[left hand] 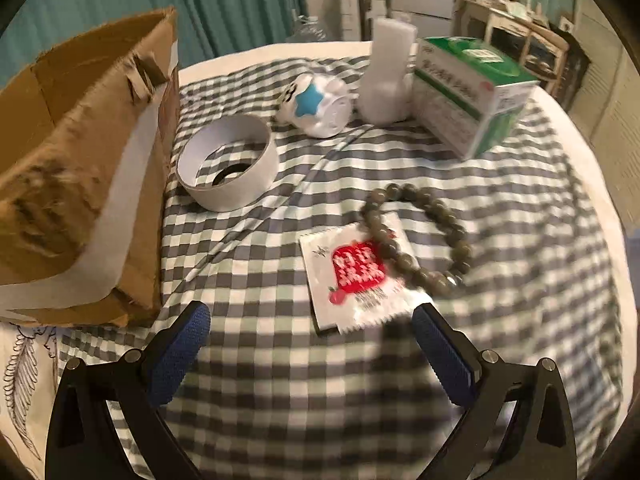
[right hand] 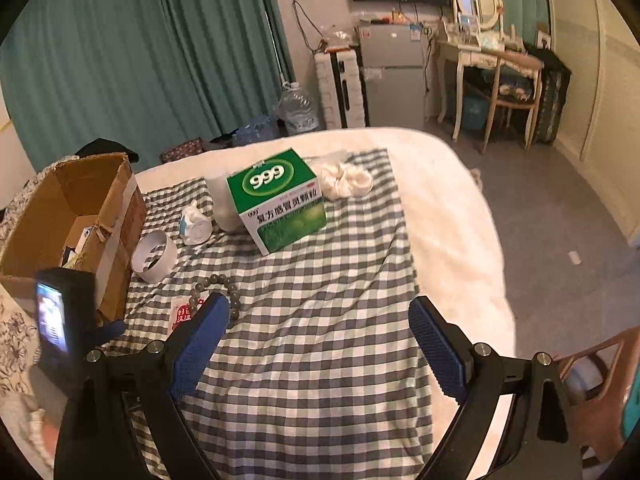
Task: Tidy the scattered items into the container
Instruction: 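Grasp the red-white sachet with the left tool, then grasp the bead bracelet with the right tool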
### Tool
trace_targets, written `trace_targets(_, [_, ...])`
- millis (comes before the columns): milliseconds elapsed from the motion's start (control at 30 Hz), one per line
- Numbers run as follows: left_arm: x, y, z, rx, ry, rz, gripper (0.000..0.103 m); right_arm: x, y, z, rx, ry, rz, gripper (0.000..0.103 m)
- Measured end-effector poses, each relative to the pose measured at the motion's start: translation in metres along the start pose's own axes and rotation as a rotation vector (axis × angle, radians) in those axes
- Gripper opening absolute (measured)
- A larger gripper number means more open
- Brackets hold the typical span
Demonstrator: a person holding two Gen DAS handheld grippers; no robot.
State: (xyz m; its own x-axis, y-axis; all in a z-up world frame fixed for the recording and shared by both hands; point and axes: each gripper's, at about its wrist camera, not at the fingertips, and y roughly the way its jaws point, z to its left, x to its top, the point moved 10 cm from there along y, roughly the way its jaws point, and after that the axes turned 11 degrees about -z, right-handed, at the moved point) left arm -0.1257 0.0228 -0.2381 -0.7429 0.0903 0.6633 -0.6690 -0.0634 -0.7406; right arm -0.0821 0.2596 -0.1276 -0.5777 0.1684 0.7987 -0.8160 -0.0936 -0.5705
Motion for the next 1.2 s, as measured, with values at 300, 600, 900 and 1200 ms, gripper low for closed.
trace_targets(300, [0.004,0.018,-0.019,0.019,0.117,-0.068,0.103,-0.008,0.019,-0.017,0.019,0.101,0.034,0.092])
trace_targets(600, [-0.004,0.013,-0.013,-0.118,-0.018,0.032,0.056,-0.011,0.024,-0.006,0.005,0.067,0.046,0.092])
trace_targets(900, [-0.007,-0.003,-0.006,-0.182,-0.041,0.048,0.005,-0.019,0.021,0.013,-0.005,0.004,0.062,0.092])
trace_targets(1200, [0.016,-0.031,0.008,-0.199,-0.058,0.0,0.004,-0.018,0.018,0.024,0.019,-0.017,0.052,0.092])
